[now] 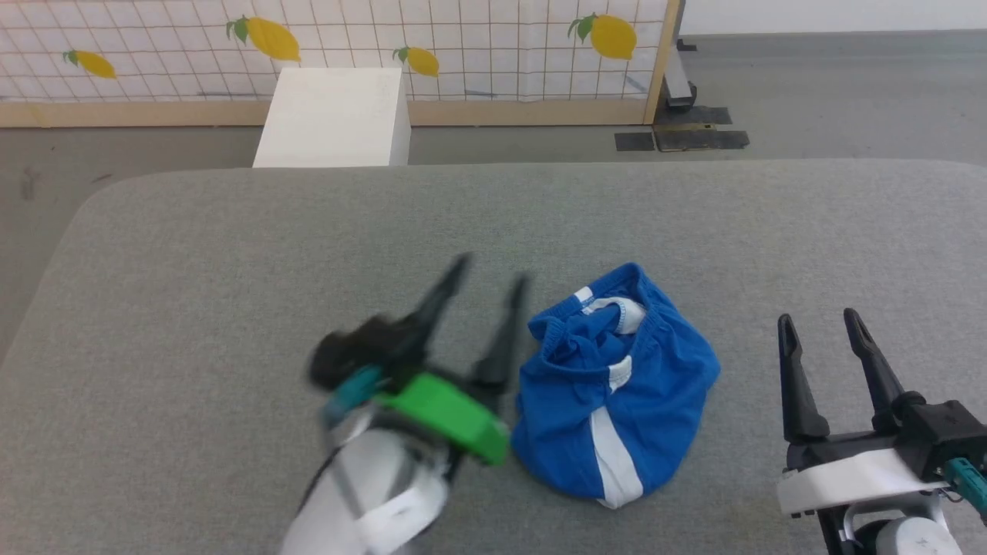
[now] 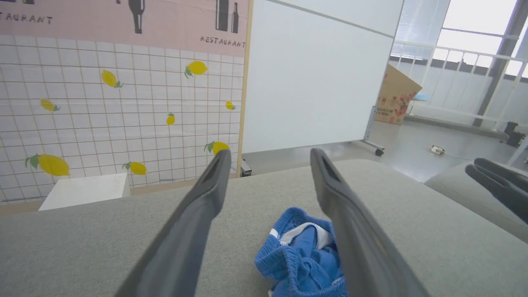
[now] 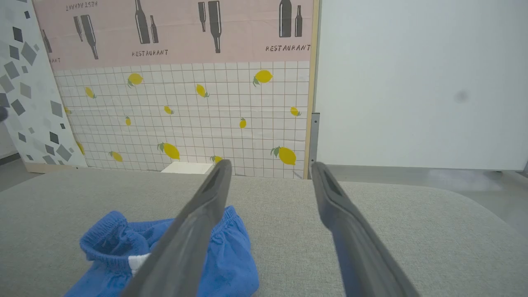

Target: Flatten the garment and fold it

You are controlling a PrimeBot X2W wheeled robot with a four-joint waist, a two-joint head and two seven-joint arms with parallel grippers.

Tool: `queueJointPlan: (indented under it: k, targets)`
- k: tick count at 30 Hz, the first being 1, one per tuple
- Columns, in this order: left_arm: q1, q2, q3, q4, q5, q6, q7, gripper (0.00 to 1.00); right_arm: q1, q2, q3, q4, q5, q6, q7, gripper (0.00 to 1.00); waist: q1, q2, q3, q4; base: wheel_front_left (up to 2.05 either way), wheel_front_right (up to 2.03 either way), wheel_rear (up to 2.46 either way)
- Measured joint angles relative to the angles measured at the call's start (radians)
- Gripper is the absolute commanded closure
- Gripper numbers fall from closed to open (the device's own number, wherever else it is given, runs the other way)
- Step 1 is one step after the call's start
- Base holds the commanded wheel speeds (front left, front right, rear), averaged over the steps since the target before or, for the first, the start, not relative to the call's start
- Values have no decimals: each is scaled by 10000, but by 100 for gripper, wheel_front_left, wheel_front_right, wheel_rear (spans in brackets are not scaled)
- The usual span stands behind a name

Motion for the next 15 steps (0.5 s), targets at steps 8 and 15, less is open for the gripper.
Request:
queueJointPlan:
  k: [8,15]
  targets:
    - [-2050,-29,-2784,2065,-1586,-31,1549,0,-23,2,226,88,153,0,0,0,0,0,9,-559,0,0,0]
    - [-3082,-23,-3655,3870,-2418,165,4261,0,-71,0,295,134,238,0,0,0,0,0,137,-1229,0,0,0]
